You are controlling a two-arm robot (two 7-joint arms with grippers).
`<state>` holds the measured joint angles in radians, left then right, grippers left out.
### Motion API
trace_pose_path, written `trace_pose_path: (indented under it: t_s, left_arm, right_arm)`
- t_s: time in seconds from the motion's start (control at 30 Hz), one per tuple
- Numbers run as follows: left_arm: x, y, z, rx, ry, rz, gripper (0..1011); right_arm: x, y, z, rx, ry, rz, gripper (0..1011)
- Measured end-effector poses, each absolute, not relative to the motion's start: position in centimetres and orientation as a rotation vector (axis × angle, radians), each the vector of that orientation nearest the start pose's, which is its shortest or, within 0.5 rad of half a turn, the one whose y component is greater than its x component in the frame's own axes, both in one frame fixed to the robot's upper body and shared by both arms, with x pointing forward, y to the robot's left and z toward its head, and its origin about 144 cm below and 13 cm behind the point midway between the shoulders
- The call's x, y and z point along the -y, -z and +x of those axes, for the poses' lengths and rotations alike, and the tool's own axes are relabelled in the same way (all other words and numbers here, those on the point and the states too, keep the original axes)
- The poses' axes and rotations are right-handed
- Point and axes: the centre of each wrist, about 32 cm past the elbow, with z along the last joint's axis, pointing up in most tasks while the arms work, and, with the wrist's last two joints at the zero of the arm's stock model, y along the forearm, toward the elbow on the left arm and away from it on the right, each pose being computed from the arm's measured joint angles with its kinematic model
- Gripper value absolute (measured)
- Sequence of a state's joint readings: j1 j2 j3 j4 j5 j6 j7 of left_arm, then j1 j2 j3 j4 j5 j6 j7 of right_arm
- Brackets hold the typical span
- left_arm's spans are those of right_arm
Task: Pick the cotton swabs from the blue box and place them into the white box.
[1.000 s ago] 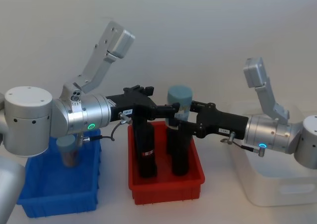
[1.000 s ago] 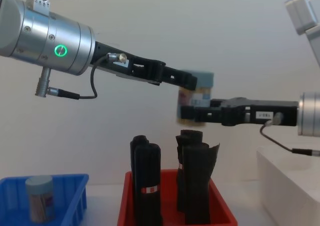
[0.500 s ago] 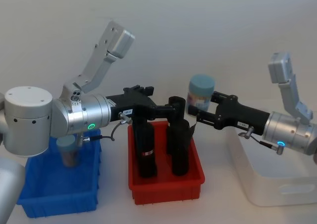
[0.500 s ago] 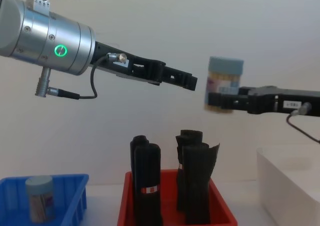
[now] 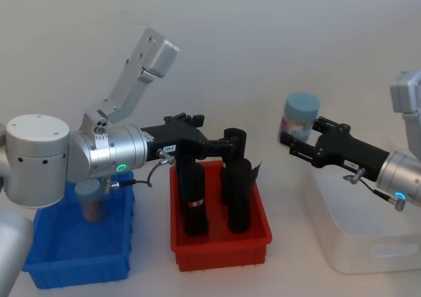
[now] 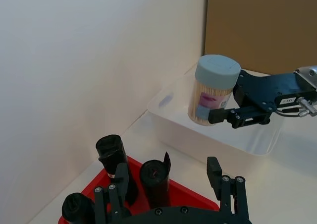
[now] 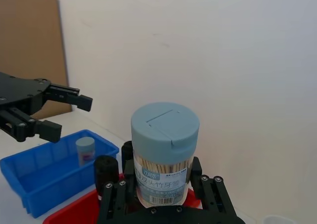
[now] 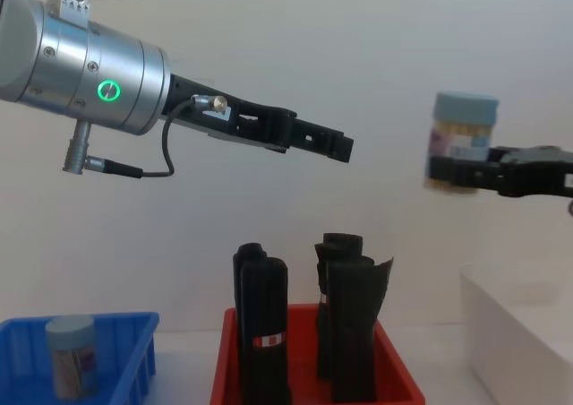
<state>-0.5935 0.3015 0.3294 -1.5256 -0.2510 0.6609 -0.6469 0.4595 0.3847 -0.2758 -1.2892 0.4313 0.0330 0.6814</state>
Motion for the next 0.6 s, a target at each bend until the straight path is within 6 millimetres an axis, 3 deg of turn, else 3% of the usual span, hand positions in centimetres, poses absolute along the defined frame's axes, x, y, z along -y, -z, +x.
trace_pose_path:
  t_s: [0.6]
  left_arm:
    - [-22.0, -133.4, 57.4, -0.080, -0.704, 0.297, 1004]
  right_arm:
    - [31.6, -120.8, 53.8, -0.026, 1.006, -0.058, 641]
